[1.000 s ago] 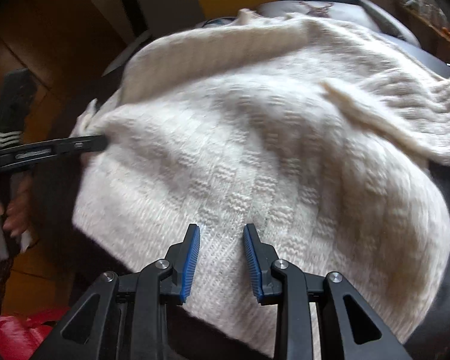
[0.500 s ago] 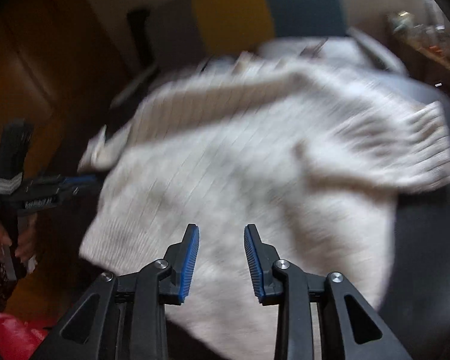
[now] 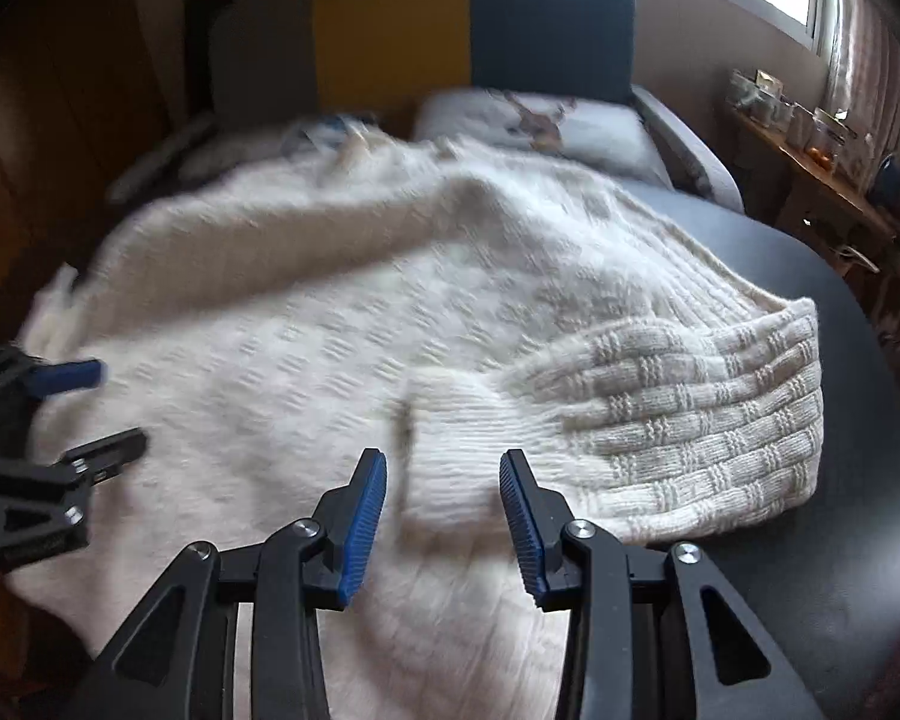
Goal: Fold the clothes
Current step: 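Grasp the sleeve cuff with the right gripper and lift it, then carry the sleeve with the right gripper and lay it across the sweater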
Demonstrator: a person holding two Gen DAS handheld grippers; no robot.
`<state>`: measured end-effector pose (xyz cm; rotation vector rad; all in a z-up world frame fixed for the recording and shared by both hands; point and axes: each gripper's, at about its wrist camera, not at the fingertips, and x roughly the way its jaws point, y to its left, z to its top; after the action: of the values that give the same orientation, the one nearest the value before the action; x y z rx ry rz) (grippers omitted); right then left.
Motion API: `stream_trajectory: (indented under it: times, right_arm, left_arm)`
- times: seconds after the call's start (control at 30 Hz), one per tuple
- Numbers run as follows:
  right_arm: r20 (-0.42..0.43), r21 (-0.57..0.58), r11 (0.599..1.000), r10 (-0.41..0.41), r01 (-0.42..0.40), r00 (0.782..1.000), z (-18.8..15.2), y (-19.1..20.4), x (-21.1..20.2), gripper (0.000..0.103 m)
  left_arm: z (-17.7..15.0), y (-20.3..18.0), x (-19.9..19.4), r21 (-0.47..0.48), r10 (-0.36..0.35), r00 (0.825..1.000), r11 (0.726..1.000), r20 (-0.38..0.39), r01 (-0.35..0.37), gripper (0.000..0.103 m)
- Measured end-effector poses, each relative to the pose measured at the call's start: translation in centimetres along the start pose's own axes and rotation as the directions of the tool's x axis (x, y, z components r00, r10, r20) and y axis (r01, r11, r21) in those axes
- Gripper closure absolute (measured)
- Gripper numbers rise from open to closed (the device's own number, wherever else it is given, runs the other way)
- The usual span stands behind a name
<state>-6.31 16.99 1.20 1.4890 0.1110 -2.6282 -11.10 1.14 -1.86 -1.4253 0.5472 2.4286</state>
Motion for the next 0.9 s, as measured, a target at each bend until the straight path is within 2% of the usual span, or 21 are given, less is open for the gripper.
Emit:
stream_trajectory:
  times: [0.07, 0.13, 0.2, 0.37, 0.47, 0.63, 0.77, 0.9]
  right_arm:
    - [-0.047, 0.0, 1.0, -0.028, 0.028, 0.998, -0.2, -0.2, 1.5, 0.063]
    - [-0.015, 0.005, 1.0, -0.027, 0.027, 1.0, -0.5, -0.5, 1.5, 0.069]
    - [0.009, 0.024, 1.0, -0.013, 0.012, 1.0, -0.7, -1.1, 1.1, 0.089]
    - [0.092, 0.186, 0.975, 0.103, -0.119, 0.99, -0.9, -5.0, -2.0, 0.092]
    - [0.157, 0.254, 0.954, 0.124, -0.161, 0.98, -0.6, -7.9, -4.6, 0.092]
    - [0.213, 0.334, 0.933, 0.068, -0.138, 0.975, 0.1, -14.0, -7.7, 0.092]
    - [0.19, 0.39, 0.919, -0.028, -0.049, 0.981, -0.1, -18.8, -7.7, 0.092]
    - [0.162, 0.444, 0.895, -0.123, 0.039, 0.979, -0.3, -23.7, -7.6, 0.092]
  left_arm:
    - [-0.7, 0.6, 0.5, -0.051, -0.014, 1.0, 0.999, 0.011, 0.014, 0.001]
    - [-1.1, 0.8, 0.5, -0.063, -0.026, 0.999, 0.998, 0.03, 0.028, 0.0]
    - [-1.6, 1.0, 0.5, -0.075, -0.039, 0.998, 0.996, 0.05, 0.043, 0.0]
    - [-1.9, 0.8, 0.6, -0.086, -0.038, 0.997, 0.995, 0.06, 0.043, 0.0]
    - [-2.1, 1.0, 0.6, -0.09, -0.044, 0.996, 0.995, 0.073, 0.05, 0.0]
    - [-2.4, 0.9, 0.3, -0.095, -0.043, 0.995, 0.994, 0.092, 0.051, 0.0]
    - [-2.6, 0.9, 0.2, -0.1, -0.041, 0.994, 0.994, 0.106, 0.051, 0.0]
    - [-2.8, 1.0, 0.1, -0.102, -0.043, 0.993, 0.993, 0.109, 0.055, 0.0]
